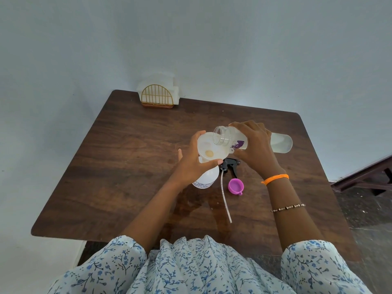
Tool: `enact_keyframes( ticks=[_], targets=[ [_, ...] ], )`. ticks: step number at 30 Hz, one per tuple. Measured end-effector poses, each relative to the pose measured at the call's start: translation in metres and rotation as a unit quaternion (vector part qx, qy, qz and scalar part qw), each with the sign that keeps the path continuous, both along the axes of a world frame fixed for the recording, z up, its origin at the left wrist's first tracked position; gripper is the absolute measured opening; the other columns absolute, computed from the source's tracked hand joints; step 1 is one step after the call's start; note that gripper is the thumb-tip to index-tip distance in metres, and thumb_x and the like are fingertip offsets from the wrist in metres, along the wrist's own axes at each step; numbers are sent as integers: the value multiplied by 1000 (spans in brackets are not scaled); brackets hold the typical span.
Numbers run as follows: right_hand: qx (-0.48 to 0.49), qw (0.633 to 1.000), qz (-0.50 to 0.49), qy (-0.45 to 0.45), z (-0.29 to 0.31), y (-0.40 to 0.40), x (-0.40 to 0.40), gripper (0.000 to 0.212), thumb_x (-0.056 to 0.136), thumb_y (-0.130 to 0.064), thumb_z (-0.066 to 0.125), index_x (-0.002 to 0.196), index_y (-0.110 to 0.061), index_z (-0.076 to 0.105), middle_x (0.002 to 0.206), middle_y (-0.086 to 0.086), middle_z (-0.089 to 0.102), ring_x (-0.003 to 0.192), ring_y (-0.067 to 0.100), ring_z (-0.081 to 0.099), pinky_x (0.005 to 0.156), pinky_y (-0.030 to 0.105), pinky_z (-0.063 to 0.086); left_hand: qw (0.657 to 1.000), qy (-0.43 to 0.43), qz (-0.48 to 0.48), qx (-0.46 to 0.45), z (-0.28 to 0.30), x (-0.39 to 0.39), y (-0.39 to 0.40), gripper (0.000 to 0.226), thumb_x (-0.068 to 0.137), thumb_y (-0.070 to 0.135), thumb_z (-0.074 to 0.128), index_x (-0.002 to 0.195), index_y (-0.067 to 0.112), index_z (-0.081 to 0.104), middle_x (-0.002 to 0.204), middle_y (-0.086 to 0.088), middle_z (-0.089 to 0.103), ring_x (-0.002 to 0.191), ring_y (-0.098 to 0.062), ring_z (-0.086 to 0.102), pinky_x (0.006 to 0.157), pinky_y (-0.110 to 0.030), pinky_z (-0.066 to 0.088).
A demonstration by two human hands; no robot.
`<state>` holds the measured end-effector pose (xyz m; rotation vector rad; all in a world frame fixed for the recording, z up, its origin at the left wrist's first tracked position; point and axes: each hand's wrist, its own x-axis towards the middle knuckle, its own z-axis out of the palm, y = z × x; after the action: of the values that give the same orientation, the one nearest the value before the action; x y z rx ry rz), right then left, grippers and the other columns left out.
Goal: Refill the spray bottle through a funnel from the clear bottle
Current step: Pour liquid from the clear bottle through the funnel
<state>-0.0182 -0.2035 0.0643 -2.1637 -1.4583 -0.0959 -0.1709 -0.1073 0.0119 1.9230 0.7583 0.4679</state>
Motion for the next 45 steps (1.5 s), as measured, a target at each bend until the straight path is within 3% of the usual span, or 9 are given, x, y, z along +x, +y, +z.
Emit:
enact_keyframes(
  ticks=[19, 27, 35, 45],
  targets=[
    [-5, 1000, 6, -10, -1, 0, 2, 59, 64, -23, 82, 118, -16, 60, 111, 9, 59, 104, 31, 47, 88, 35, 24, 1000, -2, 5, 2, 3, -1, -3, 84, 77, 46, 69, 139, 37, 14, 146, 11, 32, 135, -15, 30, 114, -57, -7],
    [-7, 1000, 2, -13, 0, -1, 0, 59, 63, -21, 83, 118, -16, 60, 112, 11, 59, 105, 33, 47, 92, 43, 31, 1000, -3, 6, 1, 4, -2, -5, 84, 77, 45, 70, 139, 36, 14, 147, 9, 32, 136, -16, 29, 114, -56, -9],
    [-4, 1000, 5, -17, 1, 1, -1, 58, 63, -20, 83, 117, -16, 61, 111, 11, 58, 104, 33, 47, 87, 35, 23, 1000, -5, 9, -3, 4, -2, -5, 85, 76, 47, 70, 140, 35, 15, 146, 11, 33, 135, -15, 30, 113, -56, -10],
    [-8, 1000, 11, -16, 3, 1, -3, 59, 63, -18, 83, 118, -15, 60, 111, 12, 59, 105, 33, 48, 91, 43, 31, 1000, -4, 8, -2, 4, -2, -5, 86, 76, 46, 70, 141, 33, 14, 148, 9, 31, 137, -17, 28, 113, -54, -13]
  ],
)
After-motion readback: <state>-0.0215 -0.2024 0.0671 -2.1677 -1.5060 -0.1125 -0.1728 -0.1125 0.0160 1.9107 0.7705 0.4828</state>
